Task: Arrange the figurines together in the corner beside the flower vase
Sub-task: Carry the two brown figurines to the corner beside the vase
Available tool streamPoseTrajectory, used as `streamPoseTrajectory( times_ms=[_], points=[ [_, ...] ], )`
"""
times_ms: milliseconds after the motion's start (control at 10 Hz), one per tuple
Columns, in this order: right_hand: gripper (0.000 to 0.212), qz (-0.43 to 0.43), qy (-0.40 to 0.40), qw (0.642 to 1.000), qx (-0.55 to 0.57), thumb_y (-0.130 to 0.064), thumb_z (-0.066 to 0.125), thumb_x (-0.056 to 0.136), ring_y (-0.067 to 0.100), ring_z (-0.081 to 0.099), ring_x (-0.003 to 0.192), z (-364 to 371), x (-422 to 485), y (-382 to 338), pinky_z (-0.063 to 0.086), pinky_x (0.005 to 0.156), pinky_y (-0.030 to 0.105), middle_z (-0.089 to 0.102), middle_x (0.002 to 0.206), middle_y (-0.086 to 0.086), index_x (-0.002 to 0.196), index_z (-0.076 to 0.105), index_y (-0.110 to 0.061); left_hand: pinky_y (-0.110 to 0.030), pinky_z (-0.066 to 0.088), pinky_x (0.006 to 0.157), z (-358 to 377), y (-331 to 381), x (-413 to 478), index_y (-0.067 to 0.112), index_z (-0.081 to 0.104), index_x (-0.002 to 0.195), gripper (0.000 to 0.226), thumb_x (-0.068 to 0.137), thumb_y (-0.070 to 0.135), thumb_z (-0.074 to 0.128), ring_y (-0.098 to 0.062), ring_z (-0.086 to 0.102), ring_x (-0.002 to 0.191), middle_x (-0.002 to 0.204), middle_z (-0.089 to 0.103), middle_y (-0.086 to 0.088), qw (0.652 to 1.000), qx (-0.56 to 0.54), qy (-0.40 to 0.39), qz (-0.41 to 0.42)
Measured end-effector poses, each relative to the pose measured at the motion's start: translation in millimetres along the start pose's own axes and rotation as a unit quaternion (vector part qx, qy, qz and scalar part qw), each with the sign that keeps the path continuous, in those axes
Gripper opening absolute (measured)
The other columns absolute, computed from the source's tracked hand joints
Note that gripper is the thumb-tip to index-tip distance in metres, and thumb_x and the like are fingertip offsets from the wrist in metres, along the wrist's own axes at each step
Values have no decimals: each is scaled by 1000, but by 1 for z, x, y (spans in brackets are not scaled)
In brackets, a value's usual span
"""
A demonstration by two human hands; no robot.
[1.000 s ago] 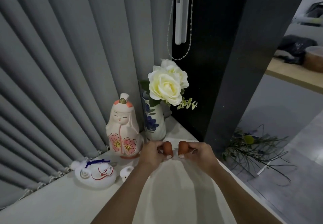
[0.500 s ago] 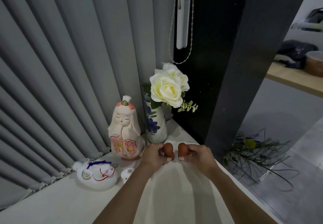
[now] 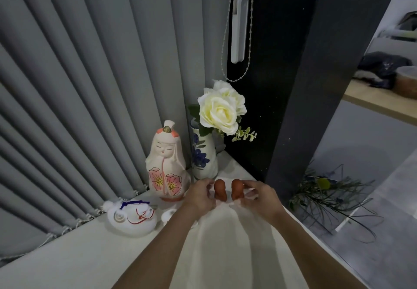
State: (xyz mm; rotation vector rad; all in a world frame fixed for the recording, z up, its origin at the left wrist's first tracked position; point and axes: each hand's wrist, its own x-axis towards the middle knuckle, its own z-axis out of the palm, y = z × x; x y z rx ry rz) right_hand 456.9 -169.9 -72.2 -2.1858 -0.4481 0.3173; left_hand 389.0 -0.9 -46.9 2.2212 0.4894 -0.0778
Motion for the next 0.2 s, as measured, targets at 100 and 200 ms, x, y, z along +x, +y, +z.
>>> streamPoseTrajectory(
  times_ms=[100,200],
  points=[
    [50,-8,-3,1000,0,-18,77,71,6,56,82,-4,-5,-4,41,75,17,55,103,-7,119,61,-19,-41,47,103,-2,-2,-4,8,47,133,59,78,-4,65,-32,55,118,129,55,-16,999,-25,-8,-33],
    [57,3,-10,1000,-17,-17,76,74,11,55,90,-10,-12,-13,41,80,20,56,116,0,126,56,-17,-41,45,104,-6,0,-13,8,43,136,63,79,-4,66,-32,50,122,135,50,-17,999,-23,-5,-30]
  ],
)
